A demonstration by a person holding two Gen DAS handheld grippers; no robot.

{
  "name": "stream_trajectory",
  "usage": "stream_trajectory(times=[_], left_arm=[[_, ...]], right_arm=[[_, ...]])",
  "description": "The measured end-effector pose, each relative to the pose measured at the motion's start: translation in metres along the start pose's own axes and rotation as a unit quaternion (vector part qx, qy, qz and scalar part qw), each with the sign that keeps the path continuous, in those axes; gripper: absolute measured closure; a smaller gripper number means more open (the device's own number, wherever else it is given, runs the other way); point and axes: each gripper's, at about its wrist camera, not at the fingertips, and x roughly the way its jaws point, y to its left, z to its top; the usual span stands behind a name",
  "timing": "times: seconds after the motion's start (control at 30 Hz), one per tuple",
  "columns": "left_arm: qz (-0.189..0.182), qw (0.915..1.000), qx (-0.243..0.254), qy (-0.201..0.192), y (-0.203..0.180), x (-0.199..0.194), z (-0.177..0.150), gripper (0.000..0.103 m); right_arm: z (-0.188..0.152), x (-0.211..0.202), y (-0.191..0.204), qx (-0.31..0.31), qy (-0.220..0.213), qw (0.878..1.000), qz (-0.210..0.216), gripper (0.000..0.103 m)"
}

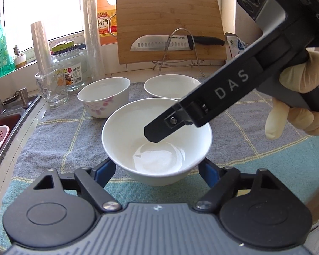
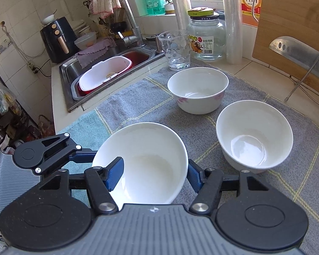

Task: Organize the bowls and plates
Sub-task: 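Lift the white bowl with the right gripper and carry it across the mat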

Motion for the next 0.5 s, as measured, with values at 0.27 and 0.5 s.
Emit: stream_trajectory(times=[0.27, 0.5], left_arm=[[-0.026, 0.9995, 0.018, -0.001, -0.021, -0.007, 0.001, 0.019], [-0.06, 0.9975, 0.038, 0.0, -0.042, -0.007, 0.002, 0.019]], right_arm=[[-0.021, -0.024, -0.001, 0.011, -0.005, 1.0, -0.019, 0.034], [-0.044, -0.045, -0.006, 0.033, -0.004, 0.998, -0.045, 0.034]])
